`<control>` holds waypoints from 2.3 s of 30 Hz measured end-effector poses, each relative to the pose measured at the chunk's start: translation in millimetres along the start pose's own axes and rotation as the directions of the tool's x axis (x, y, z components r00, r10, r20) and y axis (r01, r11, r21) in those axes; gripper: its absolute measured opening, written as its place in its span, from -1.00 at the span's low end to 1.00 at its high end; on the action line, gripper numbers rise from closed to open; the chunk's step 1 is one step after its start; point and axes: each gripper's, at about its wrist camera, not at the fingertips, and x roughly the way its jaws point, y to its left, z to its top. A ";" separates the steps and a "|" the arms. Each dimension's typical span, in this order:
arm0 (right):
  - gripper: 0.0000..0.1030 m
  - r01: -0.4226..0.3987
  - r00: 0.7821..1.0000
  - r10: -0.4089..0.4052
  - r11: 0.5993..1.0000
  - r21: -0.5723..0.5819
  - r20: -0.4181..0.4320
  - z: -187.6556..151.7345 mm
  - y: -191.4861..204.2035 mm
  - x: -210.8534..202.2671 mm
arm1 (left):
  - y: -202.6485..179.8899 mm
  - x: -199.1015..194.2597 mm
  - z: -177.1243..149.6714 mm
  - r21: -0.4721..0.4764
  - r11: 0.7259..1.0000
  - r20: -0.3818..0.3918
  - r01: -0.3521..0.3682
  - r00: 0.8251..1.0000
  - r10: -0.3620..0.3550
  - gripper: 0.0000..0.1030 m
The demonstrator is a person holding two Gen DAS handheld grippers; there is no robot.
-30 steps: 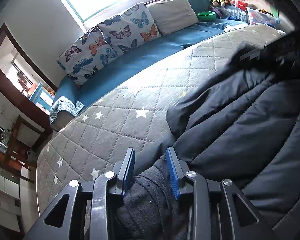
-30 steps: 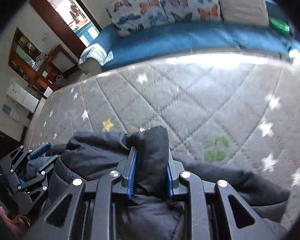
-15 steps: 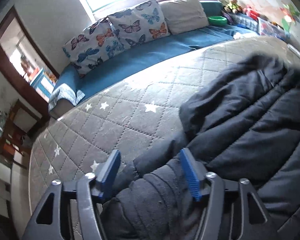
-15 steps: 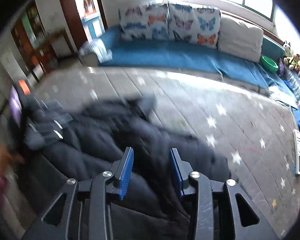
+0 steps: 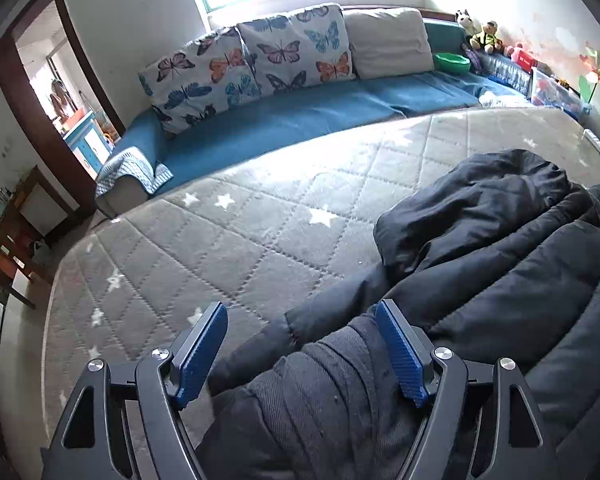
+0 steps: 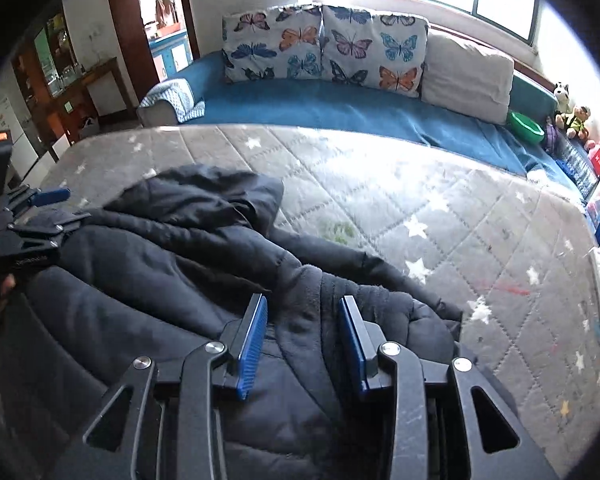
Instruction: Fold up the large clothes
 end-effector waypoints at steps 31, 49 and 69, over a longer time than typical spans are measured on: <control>1.00 -0.105 0.992 0.116 0.970 -0.218 0.040 -65.2 114.6 -24.9 | -12.7 -135.0 -131.7 -0.088 0.975 0.089 0.205 0.976 -0.197 0.94; 1.00 -0.093 0.995 0.095 0.974 -0.206 -0.001 -67.6 119.9 -15.8 | -16.8 -115.5 -115.7 -0.111 0.966 0.066 0.234 0.972 -0.227 1.00; 1.00 -0.065 0.996 0.075 0.977 -0.202 0.040 -84.2 90.4 -63.9 | -16.2 -114.5 -117.0 -0.125 0.965 0.074 0.232 0.972 -0.225 1.00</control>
